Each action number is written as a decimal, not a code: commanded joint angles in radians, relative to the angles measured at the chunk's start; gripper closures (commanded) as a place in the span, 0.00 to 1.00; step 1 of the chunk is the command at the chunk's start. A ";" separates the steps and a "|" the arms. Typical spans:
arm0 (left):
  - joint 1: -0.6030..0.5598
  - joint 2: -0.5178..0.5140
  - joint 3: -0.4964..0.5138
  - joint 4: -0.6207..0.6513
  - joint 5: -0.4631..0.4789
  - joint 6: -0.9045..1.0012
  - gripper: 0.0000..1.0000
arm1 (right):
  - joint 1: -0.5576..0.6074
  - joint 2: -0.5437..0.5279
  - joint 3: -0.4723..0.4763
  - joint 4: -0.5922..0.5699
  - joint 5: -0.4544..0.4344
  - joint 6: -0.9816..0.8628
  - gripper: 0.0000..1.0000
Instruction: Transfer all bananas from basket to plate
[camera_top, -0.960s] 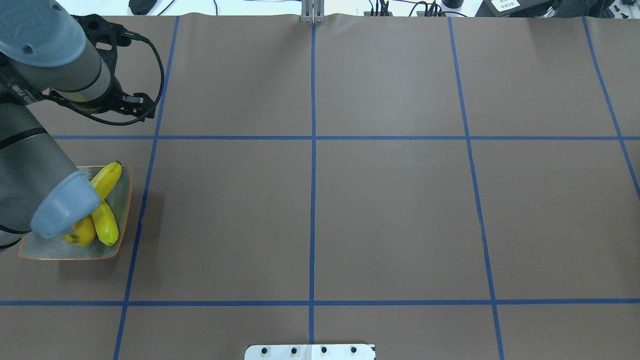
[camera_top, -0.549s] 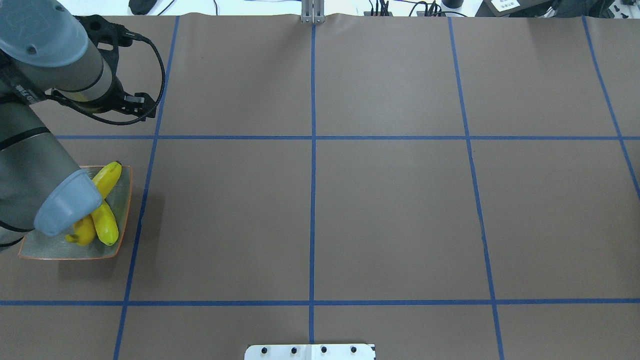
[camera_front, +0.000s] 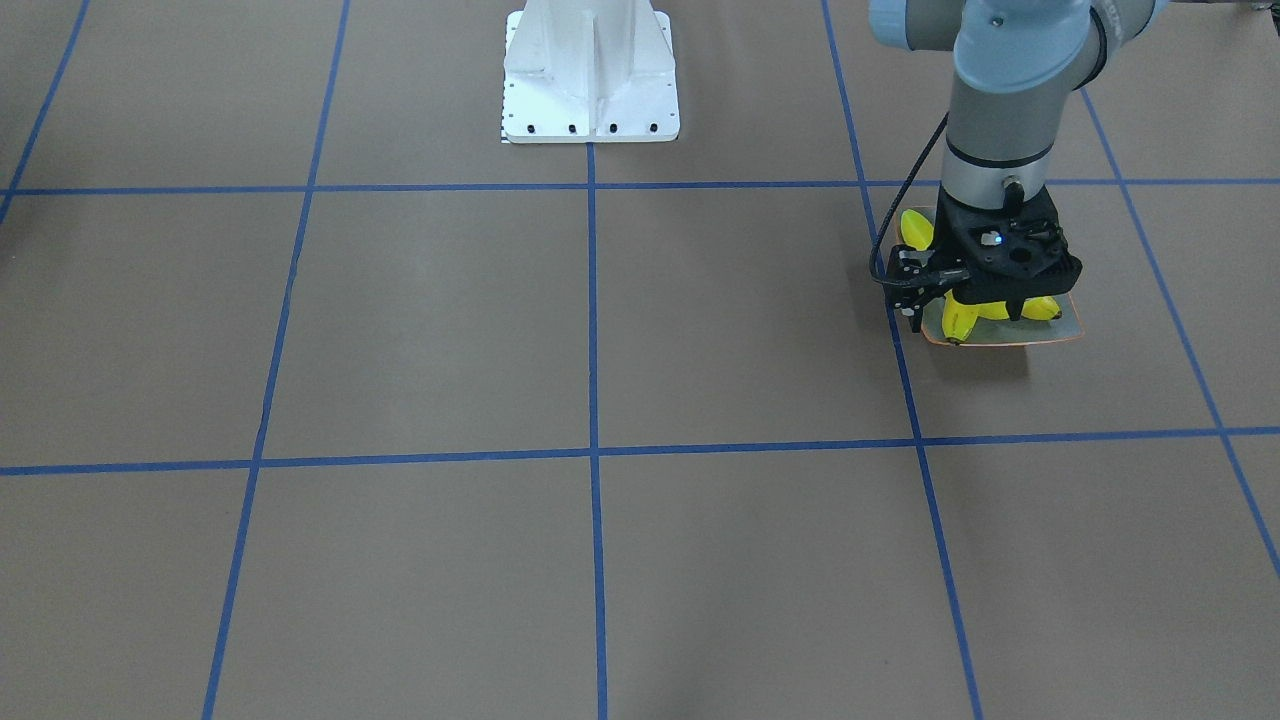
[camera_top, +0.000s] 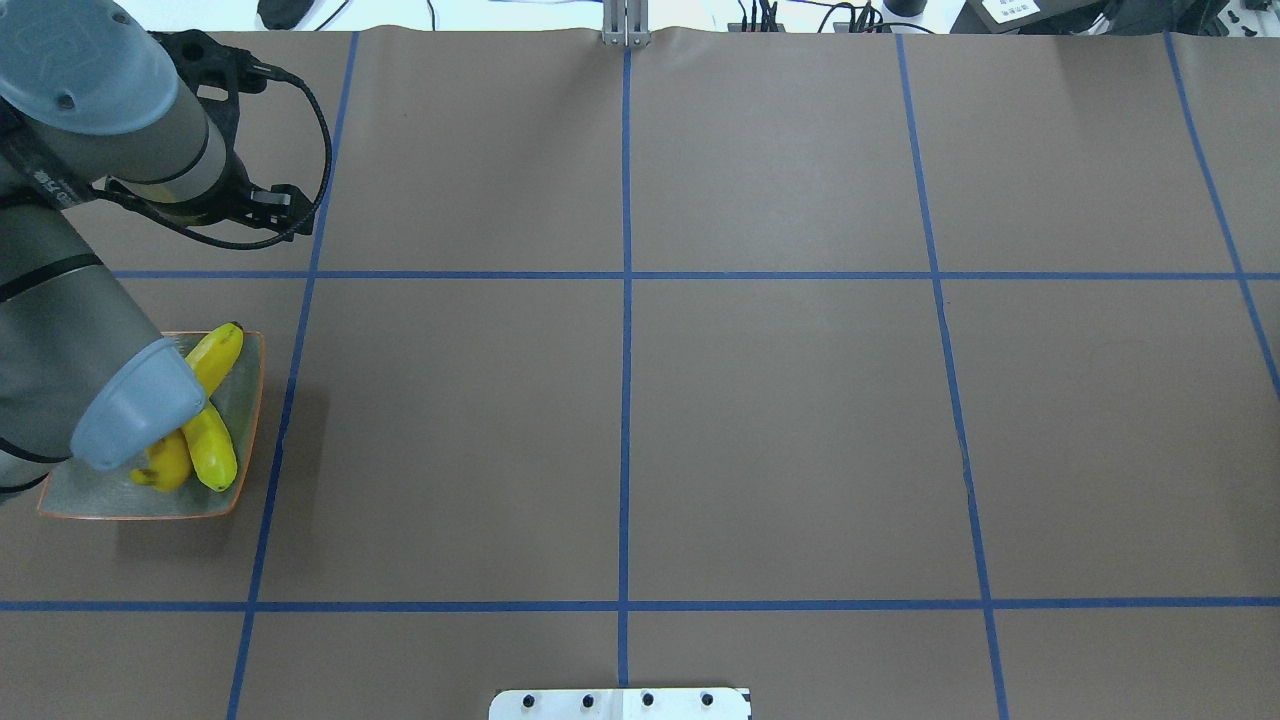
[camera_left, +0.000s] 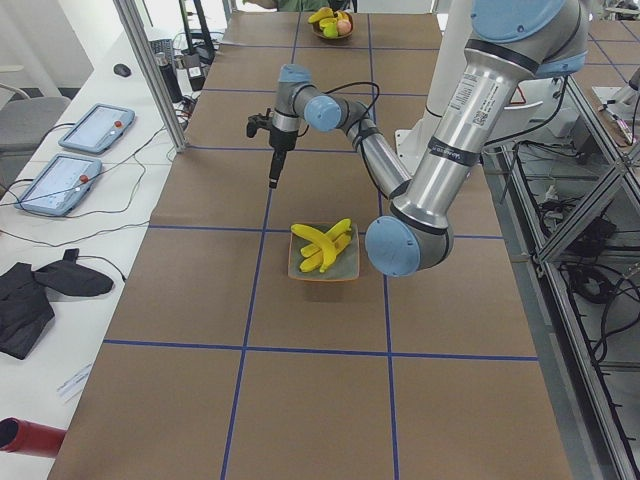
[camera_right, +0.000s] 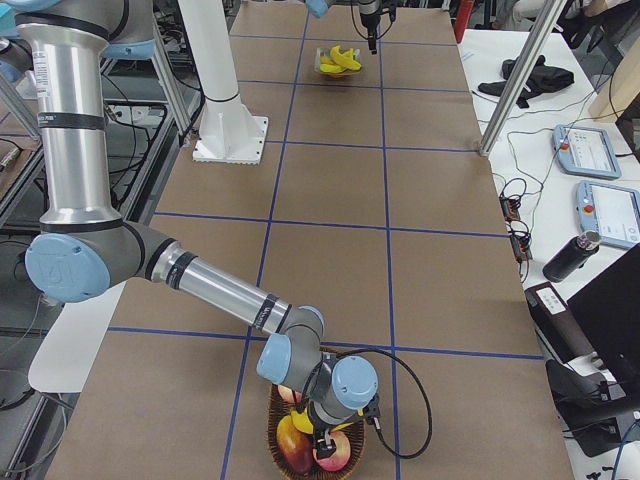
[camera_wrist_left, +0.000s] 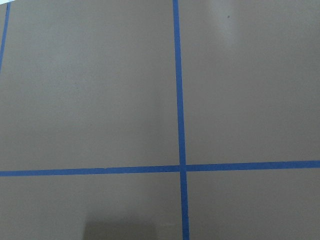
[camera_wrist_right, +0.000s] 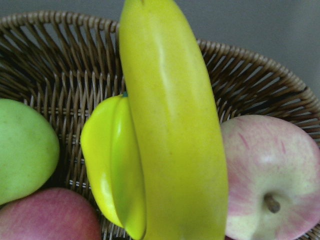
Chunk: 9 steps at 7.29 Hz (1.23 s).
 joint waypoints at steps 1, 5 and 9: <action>0.000 0.000 0.000 0.000 0.000 -0.002 0.00 | -0.001 -0.001 0.001 0.003 0.000 0.000 0.69; 0.000 0.000 -0.001 0.000 0.000 -0.010 0.00 | 0.000 -0.005 0.097 -0.004 0.009 -0.003 1.00; 0.000 0.006 0.005 -0.003 0.000 -0.008 0.00 | 0.020 0.072 0.351 -0.322 -0.012 -0.007 1.00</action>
